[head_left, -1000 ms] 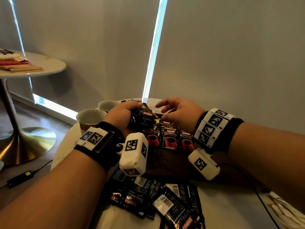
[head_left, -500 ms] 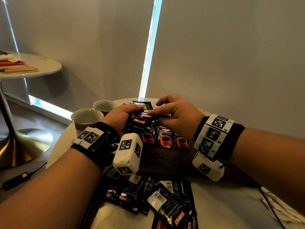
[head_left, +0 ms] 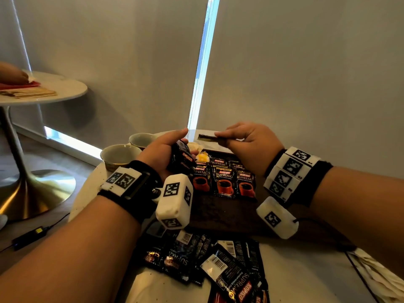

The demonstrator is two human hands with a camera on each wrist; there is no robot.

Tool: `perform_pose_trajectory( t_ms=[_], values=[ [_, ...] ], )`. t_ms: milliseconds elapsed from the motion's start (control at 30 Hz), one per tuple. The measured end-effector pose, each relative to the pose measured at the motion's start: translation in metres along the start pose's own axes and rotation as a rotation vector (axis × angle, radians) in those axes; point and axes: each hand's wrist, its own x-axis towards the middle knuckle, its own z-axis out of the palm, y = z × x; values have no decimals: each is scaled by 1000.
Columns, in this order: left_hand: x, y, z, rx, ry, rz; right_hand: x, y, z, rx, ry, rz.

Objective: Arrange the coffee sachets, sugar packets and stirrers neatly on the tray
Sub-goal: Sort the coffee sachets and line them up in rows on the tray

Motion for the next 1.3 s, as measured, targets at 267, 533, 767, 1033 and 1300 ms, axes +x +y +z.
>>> perform_pose_trajectory(
  t_ms=[267,533,767,1033,1300],
  values=[
    [4,11,-12,-165,134,186,10,7,0,65,87,216],
    [-1,19,-16,-16,176,112,24,2,31,53,-184,450],
    [-1,14,-14,28,155,131,27,0,61,-106,-349,495],
    [0,9,-10,7,120,91,33,1,63,25,-404,601],
    [2,6,-10,16,120,87,39,9,72,-37,-440,587]
  ],
)
